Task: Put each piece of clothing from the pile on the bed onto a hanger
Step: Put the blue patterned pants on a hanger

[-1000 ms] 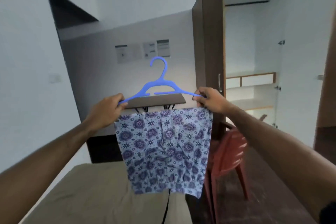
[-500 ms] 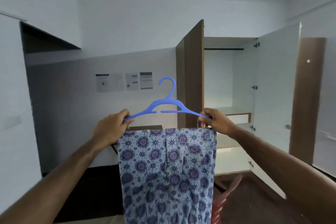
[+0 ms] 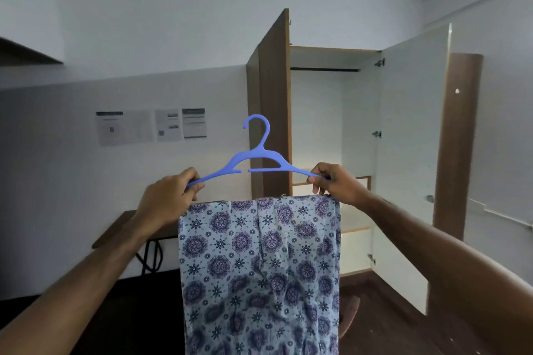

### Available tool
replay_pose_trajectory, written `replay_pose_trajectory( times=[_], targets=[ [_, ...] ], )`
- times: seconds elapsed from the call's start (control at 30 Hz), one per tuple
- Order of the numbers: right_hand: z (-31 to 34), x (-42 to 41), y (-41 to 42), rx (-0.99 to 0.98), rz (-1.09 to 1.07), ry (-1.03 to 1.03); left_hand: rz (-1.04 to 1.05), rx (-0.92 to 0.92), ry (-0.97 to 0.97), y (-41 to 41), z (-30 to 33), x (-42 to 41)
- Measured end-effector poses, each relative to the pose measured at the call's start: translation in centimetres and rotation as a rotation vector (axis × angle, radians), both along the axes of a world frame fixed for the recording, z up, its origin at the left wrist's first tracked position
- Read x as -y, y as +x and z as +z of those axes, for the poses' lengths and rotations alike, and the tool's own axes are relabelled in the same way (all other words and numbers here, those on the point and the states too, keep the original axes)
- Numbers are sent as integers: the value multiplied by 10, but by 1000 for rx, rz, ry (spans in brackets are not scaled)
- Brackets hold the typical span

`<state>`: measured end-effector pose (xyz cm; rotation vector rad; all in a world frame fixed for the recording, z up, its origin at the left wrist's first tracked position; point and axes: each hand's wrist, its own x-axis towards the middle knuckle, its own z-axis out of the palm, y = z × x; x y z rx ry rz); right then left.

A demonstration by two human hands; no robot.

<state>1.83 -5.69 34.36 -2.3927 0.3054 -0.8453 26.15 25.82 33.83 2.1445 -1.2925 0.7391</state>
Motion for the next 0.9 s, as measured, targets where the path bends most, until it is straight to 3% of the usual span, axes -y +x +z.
replay_pose_trajectory(
  times=[0.6,0.73,0.9],
  targets=[
    [21,395,68,124,-158,34,-119,114,-78,88,33,427],
    [24,502,96,95,-138,22,-58,217,-12,104,33,540],
    [41,633,140,99,-107,30,-24,292,-69,123,41,662]
  ],
)
